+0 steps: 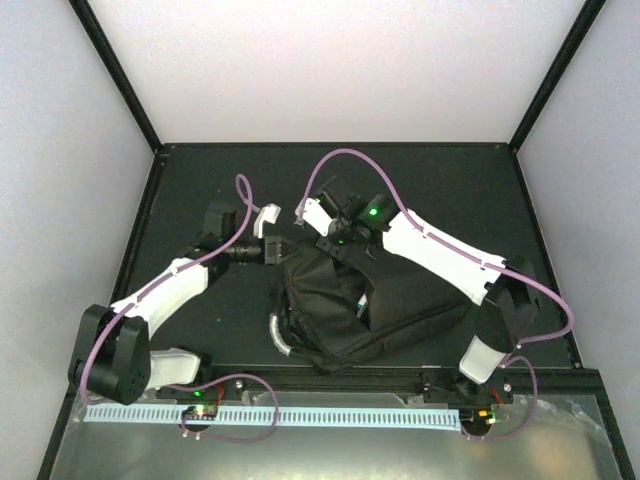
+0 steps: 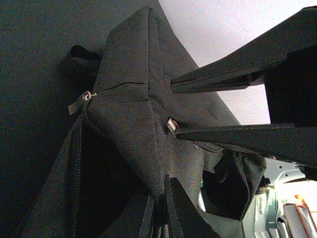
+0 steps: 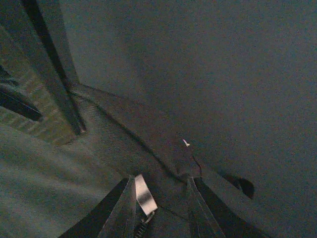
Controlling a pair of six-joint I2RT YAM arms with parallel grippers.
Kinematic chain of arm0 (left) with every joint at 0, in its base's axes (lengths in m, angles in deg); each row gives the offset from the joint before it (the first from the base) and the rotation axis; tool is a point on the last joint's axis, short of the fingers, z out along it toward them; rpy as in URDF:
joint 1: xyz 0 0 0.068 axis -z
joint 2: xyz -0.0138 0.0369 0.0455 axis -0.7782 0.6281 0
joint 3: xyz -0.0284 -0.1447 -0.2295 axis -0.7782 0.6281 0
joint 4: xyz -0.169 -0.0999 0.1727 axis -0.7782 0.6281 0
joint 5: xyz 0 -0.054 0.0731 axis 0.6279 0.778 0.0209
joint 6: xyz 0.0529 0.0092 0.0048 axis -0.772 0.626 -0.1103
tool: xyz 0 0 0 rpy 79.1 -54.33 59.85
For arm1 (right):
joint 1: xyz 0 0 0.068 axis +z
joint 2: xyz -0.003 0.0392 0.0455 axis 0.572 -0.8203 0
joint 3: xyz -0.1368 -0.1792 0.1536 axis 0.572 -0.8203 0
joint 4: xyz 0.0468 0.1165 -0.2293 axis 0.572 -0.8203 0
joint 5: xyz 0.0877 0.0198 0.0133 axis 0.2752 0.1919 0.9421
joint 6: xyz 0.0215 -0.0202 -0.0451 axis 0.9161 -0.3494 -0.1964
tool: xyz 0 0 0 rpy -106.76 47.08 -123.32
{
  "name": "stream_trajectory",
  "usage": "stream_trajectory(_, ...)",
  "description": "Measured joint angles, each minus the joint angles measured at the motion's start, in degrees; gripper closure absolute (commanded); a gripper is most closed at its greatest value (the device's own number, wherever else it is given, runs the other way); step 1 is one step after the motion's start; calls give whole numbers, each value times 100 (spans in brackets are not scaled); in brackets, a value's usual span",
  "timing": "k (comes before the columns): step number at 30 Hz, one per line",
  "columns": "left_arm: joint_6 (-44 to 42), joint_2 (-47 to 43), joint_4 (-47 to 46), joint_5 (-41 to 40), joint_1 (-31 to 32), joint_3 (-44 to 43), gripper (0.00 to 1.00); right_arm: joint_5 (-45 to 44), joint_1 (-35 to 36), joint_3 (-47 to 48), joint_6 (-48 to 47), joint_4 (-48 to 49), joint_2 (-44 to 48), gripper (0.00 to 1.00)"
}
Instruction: Pack the student bag
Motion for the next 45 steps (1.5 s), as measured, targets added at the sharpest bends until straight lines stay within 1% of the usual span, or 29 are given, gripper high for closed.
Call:
stream_trajectory(8,0,0,57,11,2,-35,99,315,11,127,-59,-116,-111,64)
stream_trajectory(14,-2,0,87,15,2,-59,98,496,11,177,-74,-173,-111,64)
stream_trajectory(15,-2,0,87,15,2,-59,98,503,11,177,-76,-184,-111,66)
stream_trajectory(17,-2,0,92,15,2,-59,98,525,11,188,-79,-240,-146,71)
stream_trajectory(22,-39,0,247,-7,2,-59,98,529,13,304,-63,-352,-472,78)
stream_trajectory(24,-55,0,319,-15,2,-59,98,531,17,308,-37,-358,-498,85)
stream_trajectory(26,-70,-2,319,-15,2,-61,98,511,13,374,-7,-409,-507,96)
stream_trajectory(27,-74,-2,313,-15,0,-66,98,490,11,402,11,-433,-511,98)
stream_trajectory(32,-85,-4,313,-31,2,-92,98,337,-24,437,280,-369,-516,98)
stream_trajectory(36,-90,-4,293,-42,2,-94,99,179,-20,350,798,-260,-420,98)
stream_trajectory(42,-90,-7,184,-63,13,-153,98,-251,-22,323,2413,-203,-87,98)
stream_trajectory(45,-70,-28,31,-28,42,-160,98,-422,-20,-157,3248,210,389,98)
